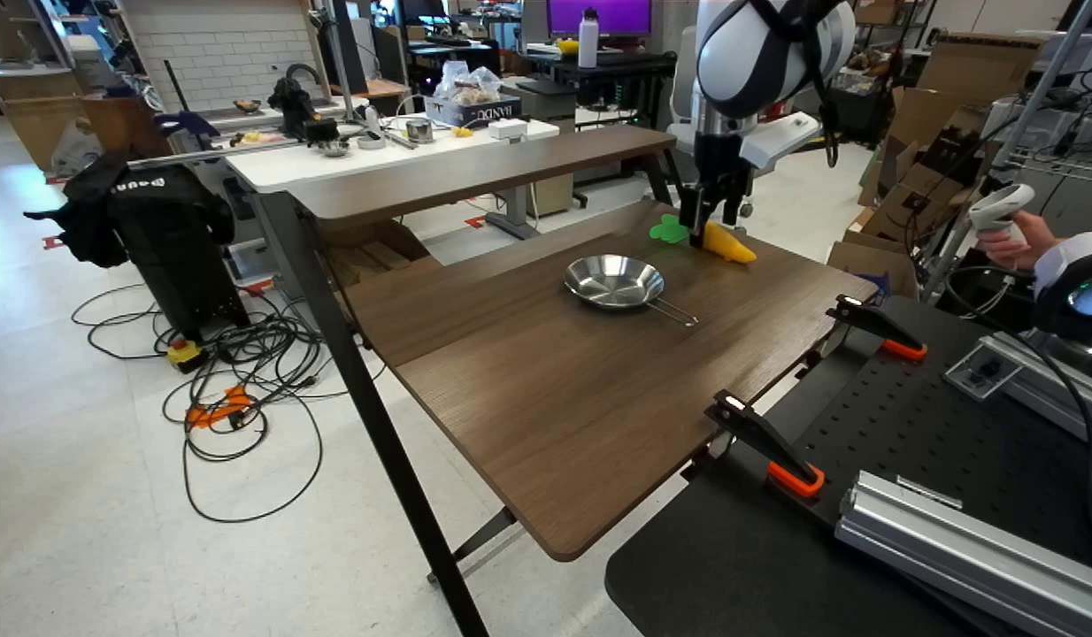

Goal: Put the carrot plush toy on the pan

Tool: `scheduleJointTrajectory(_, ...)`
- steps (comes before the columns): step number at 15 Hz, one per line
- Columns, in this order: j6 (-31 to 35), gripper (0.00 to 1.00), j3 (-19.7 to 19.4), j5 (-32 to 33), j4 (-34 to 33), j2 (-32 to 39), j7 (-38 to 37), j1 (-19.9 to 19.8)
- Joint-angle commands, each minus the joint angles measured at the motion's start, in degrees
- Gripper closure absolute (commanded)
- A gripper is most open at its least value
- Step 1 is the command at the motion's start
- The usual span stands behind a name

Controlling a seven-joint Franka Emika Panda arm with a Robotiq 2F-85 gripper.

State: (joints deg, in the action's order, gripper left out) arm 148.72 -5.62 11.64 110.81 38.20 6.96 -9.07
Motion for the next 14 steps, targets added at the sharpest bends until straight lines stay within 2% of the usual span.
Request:
scheduleJointTrajectory(1,3.39,0.29,0.94,-1.52,-0.54,1.57,3.01,-1.48)
scheduleJointTrajectory(8,7.1,0.83,0.75,-1.26,0.64,1.58,3.12,-1.66)
scheduleJointTrajectory(10,7.31,0.96,0.71,-1.17,1.18,0.34,2.88,-1.31)
scheduleJointTrajectory(12,7.06,1.0,1.42,-1.67,2.03,-1.49,3.19,-1.43)
scheduleJointTrajectory(14,7.13,0.97,1.67,-1.42,3.19,-3.51,3.22,-0.95)
